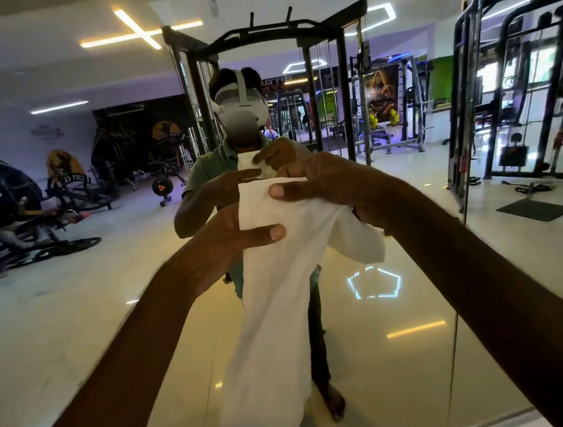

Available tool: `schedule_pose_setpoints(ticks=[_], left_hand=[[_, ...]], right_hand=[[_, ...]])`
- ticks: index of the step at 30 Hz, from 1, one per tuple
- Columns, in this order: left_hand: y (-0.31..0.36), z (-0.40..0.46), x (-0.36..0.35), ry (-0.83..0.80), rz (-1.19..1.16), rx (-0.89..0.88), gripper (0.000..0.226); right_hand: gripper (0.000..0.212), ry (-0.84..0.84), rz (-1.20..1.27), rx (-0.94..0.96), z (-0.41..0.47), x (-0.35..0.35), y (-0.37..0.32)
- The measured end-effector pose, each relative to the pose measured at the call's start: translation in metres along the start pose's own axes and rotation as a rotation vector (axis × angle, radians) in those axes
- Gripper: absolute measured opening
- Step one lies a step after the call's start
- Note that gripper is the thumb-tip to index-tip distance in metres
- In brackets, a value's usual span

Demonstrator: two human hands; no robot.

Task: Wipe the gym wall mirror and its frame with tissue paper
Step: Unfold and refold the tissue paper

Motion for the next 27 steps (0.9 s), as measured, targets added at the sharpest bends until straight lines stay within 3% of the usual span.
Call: schedule_pose_setpoints(ticks=[3, 7, 12, 15, 19, 21, 23, 25, 27], left_hand=[[0.003, 0.001, 0.004, -0.026, 0.030, 0.014, 0.063], [0.023, 0.002, 0.018, 0.025, 0.058, -0.015, 0.058], [0.034, 0.008, 0.039, 0.140, 0.248, -0.045, 0.041], [0.029, 0.014, 0.046, 0.201, 0.361, -0.072, 0.031], [0.016, 0.025, 0.042, 0.176, 0.681, -0.041, 0.046], [0.015, 0.021, 0.039, 0.246, 0.673, -0.089, 0.035], [0.025, 0.003, 0.040, 0.355, 0.546, -0.100, 0.020], [0.030, -0.011, 0.044, 0.289, 0.309, -0.015, 0.057], [0.038, -0.018, 0.038, 0.077, 0.250, 0.084, 0.097]], right_hand=[[0.015, -0.041, -0.087, -0.070, 0.000, 0.008, 0.001], [0.049, -0.265, -0.231, -0.278, -0.008, 0.016, 0.015], [0.051, -0.327, -0.176, -0.113, -0.016, 0.029, 0.017], [0.062, -0.291, 0.006, -0.039, -0.019, 0.036, 0.016], [0.072, -0.094, -0.002, 0.136, -0.011, 0.033, 0.005], [0.083, -0.045, 0.014, 0.181, -0.005, 0.031, 0.003], [0.081, -0.020, 0.027, 0.209, -0.002, 0.033, 0.006], [0.068, -0.003, 0.081, 0.211, -0.004, 0.035, 0.009], [0.058, 0.016, 0.120, 0.214, -0.006, 0.034, 0.012]])
Point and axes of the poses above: each hand's wrist, its own z-axis towards the middle knuckle, its own x-axis out of the back of the hand, y = z × x, the point moved 4 cm from there along z, towards the middle knuckle, and after that the axes turned 15 degrees about -x, right-handed, at the moved point
